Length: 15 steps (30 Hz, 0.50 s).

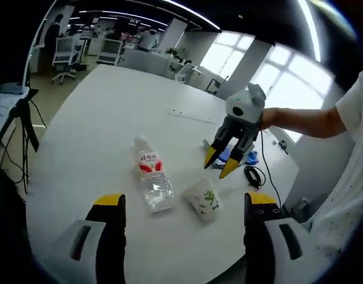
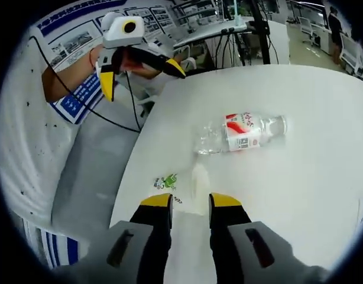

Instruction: Arrange the tabletop items into an orderly group along one side of the table until the central work area is clear of visible clutter.

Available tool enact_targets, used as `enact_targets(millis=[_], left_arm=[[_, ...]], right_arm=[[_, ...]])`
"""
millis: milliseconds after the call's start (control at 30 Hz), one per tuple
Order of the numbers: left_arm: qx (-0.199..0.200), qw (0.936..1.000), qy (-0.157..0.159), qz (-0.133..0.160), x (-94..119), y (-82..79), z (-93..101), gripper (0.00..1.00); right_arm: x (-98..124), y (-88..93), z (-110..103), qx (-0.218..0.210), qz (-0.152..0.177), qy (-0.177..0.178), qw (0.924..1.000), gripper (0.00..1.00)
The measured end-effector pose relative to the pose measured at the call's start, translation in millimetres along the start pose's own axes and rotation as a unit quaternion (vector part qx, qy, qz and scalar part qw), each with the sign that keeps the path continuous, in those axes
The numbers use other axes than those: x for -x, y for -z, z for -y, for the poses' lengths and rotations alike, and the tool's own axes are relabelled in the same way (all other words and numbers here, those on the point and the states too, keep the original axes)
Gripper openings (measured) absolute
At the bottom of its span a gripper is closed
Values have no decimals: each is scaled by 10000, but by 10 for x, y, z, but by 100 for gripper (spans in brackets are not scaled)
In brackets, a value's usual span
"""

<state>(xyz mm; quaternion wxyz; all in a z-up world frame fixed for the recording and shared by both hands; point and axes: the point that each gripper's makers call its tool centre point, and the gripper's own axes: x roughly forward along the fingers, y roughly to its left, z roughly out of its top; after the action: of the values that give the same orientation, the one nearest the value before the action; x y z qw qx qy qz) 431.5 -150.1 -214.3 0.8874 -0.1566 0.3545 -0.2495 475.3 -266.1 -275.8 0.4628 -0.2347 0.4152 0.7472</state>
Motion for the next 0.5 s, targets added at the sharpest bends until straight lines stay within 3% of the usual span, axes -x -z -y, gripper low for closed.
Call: enact_targets(millis=[400, 500], left_arm=[[50, 9999, -46, -92, -68, 92, -1, 84], [104, 9999, -70, -86, -79, 103, -6, 83]], right_arm=[[-134, 43, -21, -224, -129, -607, 9978, 13], [-137, 61, -60, -240, -190, -722, 9969, 6]])
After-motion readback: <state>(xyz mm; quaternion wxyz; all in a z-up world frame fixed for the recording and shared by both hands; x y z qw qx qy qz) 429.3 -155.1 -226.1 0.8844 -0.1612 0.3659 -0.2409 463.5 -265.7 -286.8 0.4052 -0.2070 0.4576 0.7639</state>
